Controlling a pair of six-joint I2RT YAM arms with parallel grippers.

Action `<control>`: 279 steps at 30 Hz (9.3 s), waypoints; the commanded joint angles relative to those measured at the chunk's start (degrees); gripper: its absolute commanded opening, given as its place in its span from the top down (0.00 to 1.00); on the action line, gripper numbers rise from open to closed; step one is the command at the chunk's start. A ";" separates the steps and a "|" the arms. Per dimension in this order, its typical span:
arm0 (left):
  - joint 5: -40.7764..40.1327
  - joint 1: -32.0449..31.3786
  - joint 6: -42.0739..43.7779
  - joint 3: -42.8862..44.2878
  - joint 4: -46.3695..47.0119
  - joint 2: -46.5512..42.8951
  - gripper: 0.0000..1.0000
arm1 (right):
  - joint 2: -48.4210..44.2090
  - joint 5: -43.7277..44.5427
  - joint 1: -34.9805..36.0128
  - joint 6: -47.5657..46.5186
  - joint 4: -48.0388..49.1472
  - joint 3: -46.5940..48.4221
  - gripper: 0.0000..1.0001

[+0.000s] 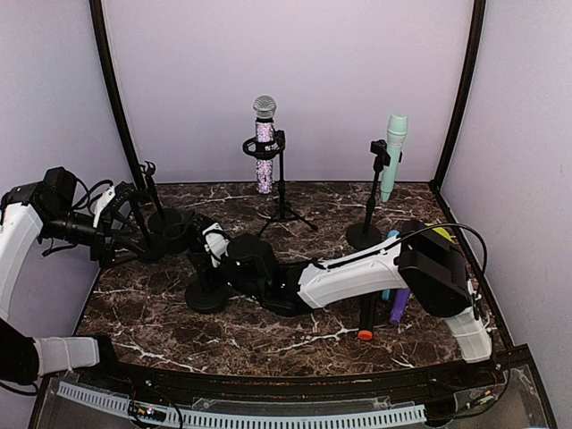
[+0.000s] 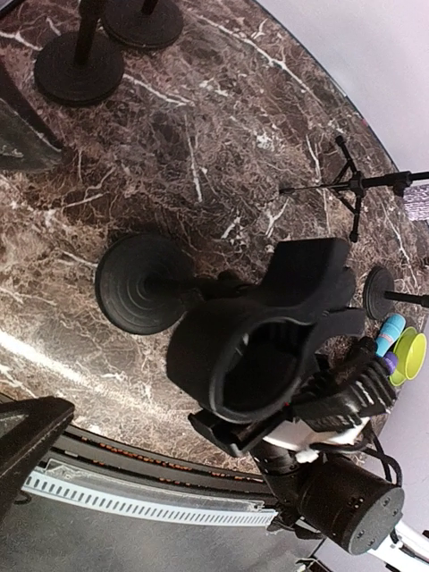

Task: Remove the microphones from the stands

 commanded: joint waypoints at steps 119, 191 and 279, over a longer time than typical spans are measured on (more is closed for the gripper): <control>15.91 -15.34 -17.02 -16.45 64.94 26.48 1.00 | -19.30 -27.55 -16.51 10.95 -3.96 -5.89 0.06; 9.28 1.56 -13.27 1.16 21.70 13.62 0.01 | 35.65 -0.68 -12.40 -14.34 9.78 48.35 0.68; 13.69 -11.12 -20.48 6.56 26.50 7.86 0.15 | -31.87 -9.01 -13.90 -9.54 -17.32 6.67 0.98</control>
